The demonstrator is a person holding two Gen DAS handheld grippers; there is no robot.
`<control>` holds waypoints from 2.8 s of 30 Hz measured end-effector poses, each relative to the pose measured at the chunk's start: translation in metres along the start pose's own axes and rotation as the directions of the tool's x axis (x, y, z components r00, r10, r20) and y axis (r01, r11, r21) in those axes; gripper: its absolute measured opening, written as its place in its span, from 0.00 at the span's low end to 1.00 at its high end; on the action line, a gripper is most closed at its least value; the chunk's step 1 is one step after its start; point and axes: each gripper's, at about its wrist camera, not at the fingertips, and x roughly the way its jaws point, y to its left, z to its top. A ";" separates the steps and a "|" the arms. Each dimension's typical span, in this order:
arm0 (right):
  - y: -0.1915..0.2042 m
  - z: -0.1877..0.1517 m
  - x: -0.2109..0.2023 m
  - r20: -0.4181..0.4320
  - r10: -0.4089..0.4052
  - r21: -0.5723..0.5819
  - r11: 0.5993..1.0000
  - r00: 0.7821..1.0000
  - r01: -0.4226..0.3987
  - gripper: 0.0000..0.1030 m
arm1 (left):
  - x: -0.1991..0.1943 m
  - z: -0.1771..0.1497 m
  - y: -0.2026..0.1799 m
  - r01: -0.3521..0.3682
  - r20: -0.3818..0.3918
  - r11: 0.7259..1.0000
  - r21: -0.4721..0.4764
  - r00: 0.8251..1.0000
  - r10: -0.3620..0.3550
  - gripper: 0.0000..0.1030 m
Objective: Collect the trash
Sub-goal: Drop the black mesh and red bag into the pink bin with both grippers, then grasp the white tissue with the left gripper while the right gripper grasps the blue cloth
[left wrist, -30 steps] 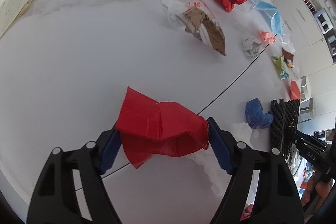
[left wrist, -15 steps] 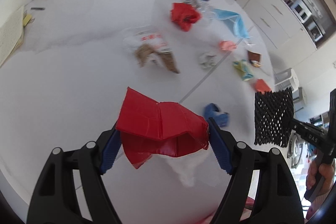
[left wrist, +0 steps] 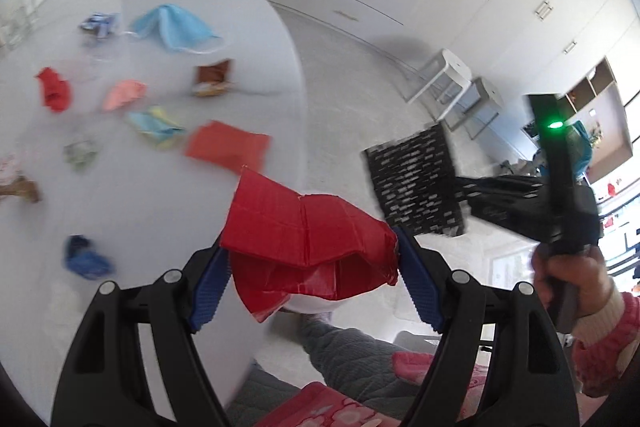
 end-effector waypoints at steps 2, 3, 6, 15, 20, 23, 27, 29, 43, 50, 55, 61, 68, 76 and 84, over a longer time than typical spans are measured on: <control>-0.013 -0.004 0.038 -0.068 0.053 -0.021 0.998 0.996 -0.054 0.17 | 0.016 0.001 -0.021 -0.009 -0.019 1.000 -0.006 1.000 0.009 0.72; -0.014 -0.006 0.052 -0.091 0.069 -0.041 0.997 0.994 -0.073 0.17 | 0.021 0.000 -0.031 -0.022 -0.025 1.000 -0.011 0.999 0.022 0.72; -0.012 -0.011 0.107 -0.170 0.112 -0.109 0.985 0.979 -0.132 0.19 | 0.032 -0.004 -0.049 -0.072 -0.040 0.997 -0.041 0.997 0.070 0.72; -0.029 -0.015 0.171 -0.273 0.112 -0.176 0.971 0.956 -0.164 0.76 | 0.075 -0.016 -0.056 -0.201 -0.106 0.973 -0.115 0.976 0.189 0.72; -0.061 -0.013 0.121 -0.154 0.035 -0.184 0.981 0.987 -0.064 0.86 | 0.109 -0.016 -0.068 -0.192 -0.130 0.979 -0.071 0.975 0.182 0.72; -0.076 -0.011 0.082 -0.083 0.012 -0.186 0.982 0.996 -0.027 0.87 | 0.135 -0.015 -0.070 -0.183 -0.147 0.983 -0.037 0.973 0.175 0.74; -0.095 -0.001 0.045 -0.021 0.023 -0.149 0.988 1.000 -0.026 0.90 | 0.161 -0.013 -0.068 -0.182 -0.202 0.983 -0.026 0.964 0.173 0.81; -0.098 0.002 0.032 0.002 0.030 -0.139 0.990 1.000 -0.030 0.90 | 0.164 -0.011 -0.067 -0.196 -0.215 0.980 -0.038 0.959 0.183 0.81; -0.024 0.051 -0.054 0.158 0.166 -0.228 0.965 0.973 -0.127 0.90 | 0.011 -0.017 -0.030 -0.376 -0.052 0.906 -0.195 0.926 0.373 0.93; 0.066 0.064 -0.105 0.287 0.245 -0.327 0.934 0.926 -0.146 0.98 | -0.075 -0.050 0.039 -0.476 0.022 0.819 -0.319 0.861 0.509 0.93; 0.129 0.068 -0.112 0.313 0.244 -0.381 0.918 0.918 -0.114 0.98 | -0.096 -0.077 0.101 -0.485 -0.012 0.772 -0.411 0.850 0.527 0.93; 0.181 0.063 -0.103 0.297 0.241 -0.403 0.909 0.924 -0.108 0.98 | -0.089 -0.097 0.153 -0.444 -0.044 0.787 -0.429 0.880 0.473 0.92; 0.217 0.058 -0.084 0.249 0.211 -0.399 0.912 0.945 -0.099 0.98 | -0.054 -0.098 0.187 -0.417 -0.087 0.821 -0.391 0.904 0.418 0.92; 0.236 0.054 -0.069 0.201 0.184 -0.402 0.911 0.962 -0.090 0.98 | -0.014 -0.095 0.206 -0.421 -0.157 0.846 -0.327 0.907 0.390 0.79; 0.271 0.048 -0.045 0.146 0.234 -0.474 0.869 0.961 -0.139 0.98 | -0.008 -0.092 0.213 -0.417 -0.175 0.866 -0.276 0.908 0.381 0.17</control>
